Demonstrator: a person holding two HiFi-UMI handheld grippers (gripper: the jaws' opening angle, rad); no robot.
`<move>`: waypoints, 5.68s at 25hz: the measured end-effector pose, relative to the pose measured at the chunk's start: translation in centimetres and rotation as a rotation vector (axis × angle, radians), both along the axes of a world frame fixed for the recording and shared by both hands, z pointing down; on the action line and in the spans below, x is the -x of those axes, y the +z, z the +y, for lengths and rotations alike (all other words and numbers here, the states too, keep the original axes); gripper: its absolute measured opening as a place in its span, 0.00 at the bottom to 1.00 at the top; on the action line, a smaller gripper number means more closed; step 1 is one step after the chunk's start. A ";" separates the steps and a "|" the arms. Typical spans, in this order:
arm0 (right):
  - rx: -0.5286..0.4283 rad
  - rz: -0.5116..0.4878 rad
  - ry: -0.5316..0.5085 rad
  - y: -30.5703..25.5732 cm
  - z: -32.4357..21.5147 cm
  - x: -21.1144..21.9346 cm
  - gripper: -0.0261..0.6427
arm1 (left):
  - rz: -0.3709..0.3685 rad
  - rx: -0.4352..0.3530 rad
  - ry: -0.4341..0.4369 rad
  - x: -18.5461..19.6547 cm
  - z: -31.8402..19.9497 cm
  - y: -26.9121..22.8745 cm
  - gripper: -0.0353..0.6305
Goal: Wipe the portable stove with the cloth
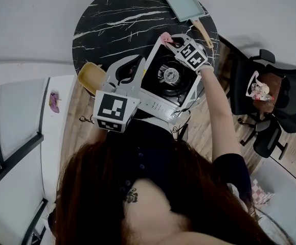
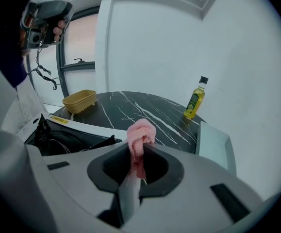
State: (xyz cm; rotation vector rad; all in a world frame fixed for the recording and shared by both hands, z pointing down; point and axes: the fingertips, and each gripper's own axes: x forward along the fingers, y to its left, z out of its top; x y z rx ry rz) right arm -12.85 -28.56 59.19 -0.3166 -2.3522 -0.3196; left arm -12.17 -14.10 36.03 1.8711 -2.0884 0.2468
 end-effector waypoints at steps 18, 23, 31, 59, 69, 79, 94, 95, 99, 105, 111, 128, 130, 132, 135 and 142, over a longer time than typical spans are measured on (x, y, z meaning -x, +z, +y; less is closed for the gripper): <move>-0.015 0.054 0.000 0.2 -0.4 -2.1 0.13 | -0.006 -0.001 0.032 -1.0 -0.3 -0.5 0.07; -0.014 0.062 0.001 0.2 -0.5 -2.6 0.13 | -0.012 0.002 0.040 -1.2 -0.3 -0.6 0.07; -0.021 0.078 -0.004 0.2 -0.8 -3.5 0.13 | -0.019 -0.001 0.051 -1.7 -0.3 -0.8 0.07; 0.045 0.231 -0.057 0.8 -3.2 -7.7 0.12 | -0.016 0.006 0.084 -3.2 -1.3 -0.5 0.07; 0.018 0.255 0.002 1.3 -5.1 -10.6 0.12 | -0.015 0.006 0.112 -4.1 -1.7 -0.2 0.07; 0.025 0.246 0.040 1.2 -5.5 -12.5 0.12 | -0.013 0.001 0.127 -4.8 -2.1 -0.2 0.07; 0.013 0.202 0.170 0.9 -6.3 -15.8 0.12 | -0.020 -0.013 0.189 -6.6 -2.8 -0.7 0.07; 0.012 0.198 0.181 0.9 -6.3 -16.0 0.12 | -0.021 -0.014 0.194 -6.8 -2.9 -0.8 0.07; 0.003 0.167 0.243 0.7 -6.3 -17.1 0.12 | -0.023 -0.016 0.216 -7.5 -2.9 -0.9 0.07; -0.020 0.121 0.372 0.7 -6.3 -18.4 0.12 | -0.028 -0.023 0.252 -8.4 -2.8 -1.3 0.07; -0.007 0.103 0.529 0.5 -6.4 -19.3 0.12 | -0.029 -0.031 0.284 -9.1 -2.7 -1.5 0.07; 0.033 0.055 0.788 0.8 -4.7 -21.4 0.13 | -0.010 -0.051 0.343 -10.5 -2.8 -1.7 0.07; 0.040 0.050 0.806 0.8 -4.6 -21.5 0.13 | -0.007 -0.054 0.348 -10.7 -2.8 -1.8 0.07; 0.043 0.049 0.826 0.7 -4.4 -21.6 0.13 | -0.002 -0.057 0.349 -10.7 -2.8 -1.8 0.07; 0.053 0.063 0.835 0.6 -3.7 -21.9 0.13 | 0.001 -0.061 0.350 -10.8 -2.7 -1.9 0.07; 0.045 0.065 0.852 0.7 -2.5 -22.3 0.13 | 0.008 -0.065 0.349 -10.4 -2.5 -2.0 0.07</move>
